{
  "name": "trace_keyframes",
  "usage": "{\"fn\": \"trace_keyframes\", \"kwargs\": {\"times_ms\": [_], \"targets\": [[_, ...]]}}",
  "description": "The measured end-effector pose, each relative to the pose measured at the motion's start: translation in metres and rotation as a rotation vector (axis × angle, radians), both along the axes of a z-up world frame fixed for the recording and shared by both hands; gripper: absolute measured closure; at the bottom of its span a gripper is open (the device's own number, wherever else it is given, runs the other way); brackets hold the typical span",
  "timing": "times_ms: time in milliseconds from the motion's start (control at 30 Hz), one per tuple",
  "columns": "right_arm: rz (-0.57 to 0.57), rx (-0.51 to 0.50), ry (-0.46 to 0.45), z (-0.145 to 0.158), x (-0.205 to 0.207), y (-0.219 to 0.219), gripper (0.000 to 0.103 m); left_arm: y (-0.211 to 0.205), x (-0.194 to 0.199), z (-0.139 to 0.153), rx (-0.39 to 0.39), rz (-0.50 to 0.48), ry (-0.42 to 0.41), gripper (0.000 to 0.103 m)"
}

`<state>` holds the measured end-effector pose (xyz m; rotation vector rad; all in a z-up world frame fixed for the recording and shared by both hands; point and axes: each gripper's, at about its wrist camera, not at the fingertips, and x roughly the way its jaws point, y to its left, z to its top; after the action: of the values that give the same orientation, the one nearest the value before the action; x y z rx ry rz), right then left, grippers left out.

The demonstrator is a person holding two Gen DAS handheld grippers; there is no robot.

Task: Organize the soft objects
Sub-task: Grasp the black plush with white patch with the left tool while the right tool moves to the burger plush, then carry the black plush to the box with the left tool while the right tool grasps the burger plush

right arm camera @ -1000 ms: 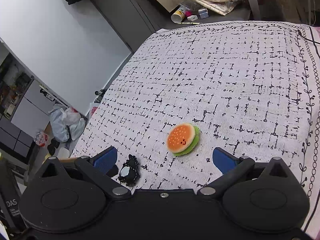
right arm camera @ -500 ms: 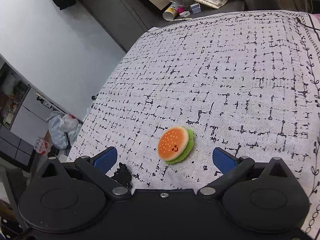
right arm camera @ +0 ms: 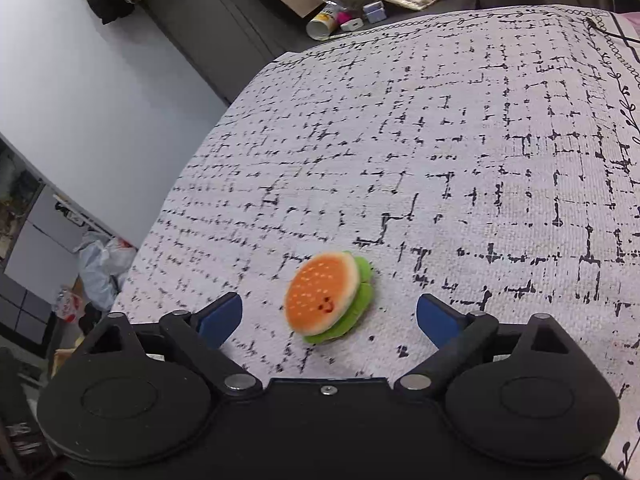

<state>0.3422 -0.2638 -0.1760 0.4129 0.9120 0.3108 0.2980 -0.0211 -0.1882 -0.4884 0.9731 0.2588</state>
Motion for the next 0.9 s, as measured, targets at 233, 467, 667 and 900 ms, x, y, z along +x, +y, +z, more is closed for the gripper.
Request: {"fn": "trace_keyframes", "kwargs": {"times_ms": [233, 467, 667, 900], "targets": [[0.010, -0.061, -0.031, -0.011, 0.002, 0.012, 0.019, 0.006, -0.003, -0.001, -0.023, -0.001, -0.025, 0.057], [0.039, -0.149, -0.049, -0.014, 0.002, 0.024, 0.066, 0.007, -0.001, -0.003, -0.012, -0.005, -0.034, 0.057], [0.062, -0.166, -0.032, -0.008, -0.002, 0.032, 0.072, 0.009, 0.001, 0.004, -0.022, -0.003, -0.034, 0.058], [0.047, -0.134, -0.022, 0.007, -0.009, 0.028, 0.073, 0.009, -0.008, 0.028, -0.021, -0.017, -0.061, 0.058]]}}
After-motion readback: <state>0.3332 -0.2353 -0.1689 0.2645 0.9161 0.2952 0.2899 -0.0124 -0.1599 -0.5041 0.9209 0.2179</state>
